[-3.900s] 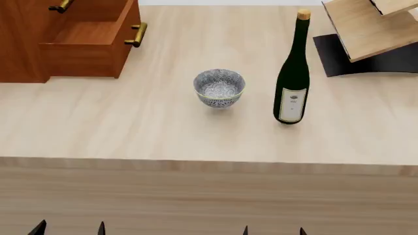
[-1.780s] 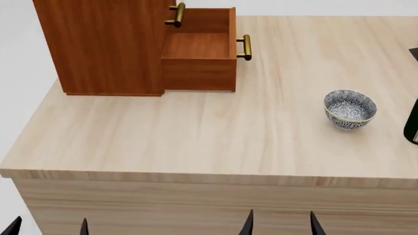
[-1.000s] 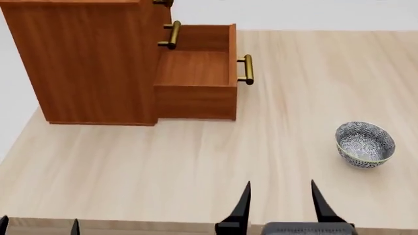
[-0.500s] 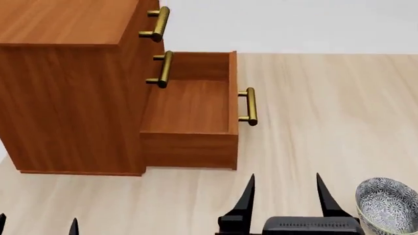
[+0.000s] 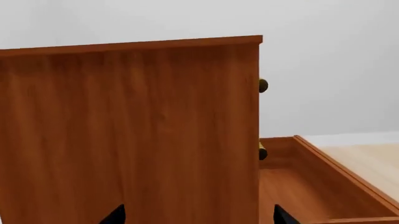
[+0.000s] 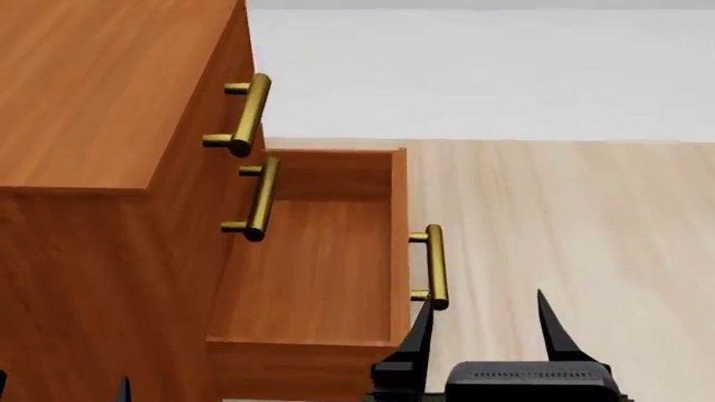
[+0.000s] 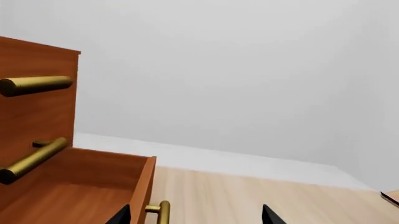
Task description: Put the bowl in the bottom drawer of the cabinet.
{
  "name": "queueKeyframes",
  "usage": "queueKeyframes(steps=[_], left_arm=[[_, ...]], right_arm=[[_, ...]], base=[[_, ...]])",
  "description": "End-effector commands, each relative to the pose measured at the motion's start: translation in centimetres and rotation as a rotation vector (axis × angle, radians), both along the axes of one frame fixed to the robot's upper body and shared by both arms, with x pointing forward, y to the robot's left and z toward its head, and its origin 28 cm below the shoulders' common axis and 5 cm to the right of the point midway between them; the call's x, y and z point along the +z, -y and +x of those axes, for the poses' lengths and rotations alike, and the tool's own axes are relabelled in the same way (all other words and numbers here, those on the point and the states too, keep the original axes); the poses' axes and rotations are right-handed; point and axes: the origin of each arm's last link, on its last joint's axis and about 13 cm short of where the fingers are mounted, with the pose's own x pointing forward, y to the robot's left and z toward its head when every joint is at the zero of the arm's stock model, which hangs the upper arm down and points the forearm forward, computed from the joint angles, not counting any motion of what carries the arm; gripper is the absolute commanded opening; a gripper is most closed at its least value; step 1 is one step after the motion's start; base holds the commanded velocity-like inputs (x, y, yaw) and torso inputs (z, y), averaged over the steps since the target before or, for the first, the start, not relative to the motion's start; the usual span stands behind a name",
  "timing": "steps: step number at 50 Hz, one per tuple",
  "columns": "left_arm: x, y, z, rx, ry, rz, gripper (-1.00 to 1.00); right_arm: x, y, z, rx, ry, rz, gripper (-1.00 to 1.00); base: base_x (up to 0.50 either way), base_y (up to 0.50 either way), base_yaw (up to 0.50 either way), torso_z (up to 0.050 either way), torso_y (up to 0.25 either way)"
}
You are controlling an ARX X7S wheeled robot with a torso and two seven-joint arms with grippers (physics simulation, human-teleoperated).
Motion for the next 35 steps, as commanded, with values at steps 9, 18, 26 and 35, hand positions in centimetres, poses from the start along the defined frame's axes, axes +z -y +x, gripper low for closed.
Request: queueKeyframes(steps=[9,18,26,35], left_arm=[[-0.3,-0.1,-0.5,-0.003,-0.017,-0.008,1.0],[-0.2,-0.1,-0.8,-0.001,-0.014,-0.01,1.0],[0.2,-0.2,-1.6,0.002,-0.009,-0.011,1.0],[0.5,-0.3,-2.0,0.001,-0.01,-0.013,1.0]], right_arm=[[-0.1,-0.1,0.4,0.004,-0.007,0.003,1.0],[-0.3,-0.1,0.4,0.001,-0.012,0.003,1.0],[-0.3,-0.1,0.4,0.001,-0.013,0.003,1.0],[-0.4,-0.1,0.6,0.0,-0.018,0.005,1.0]], base=[[0.5,0.0,0.0,0.0,0.0],[0.5,0.0,0.0,0.0,0.0],[0.5,0.0,0.0,0.0,0.0],[0.5,0.0,0.0,0.0,0.0]])
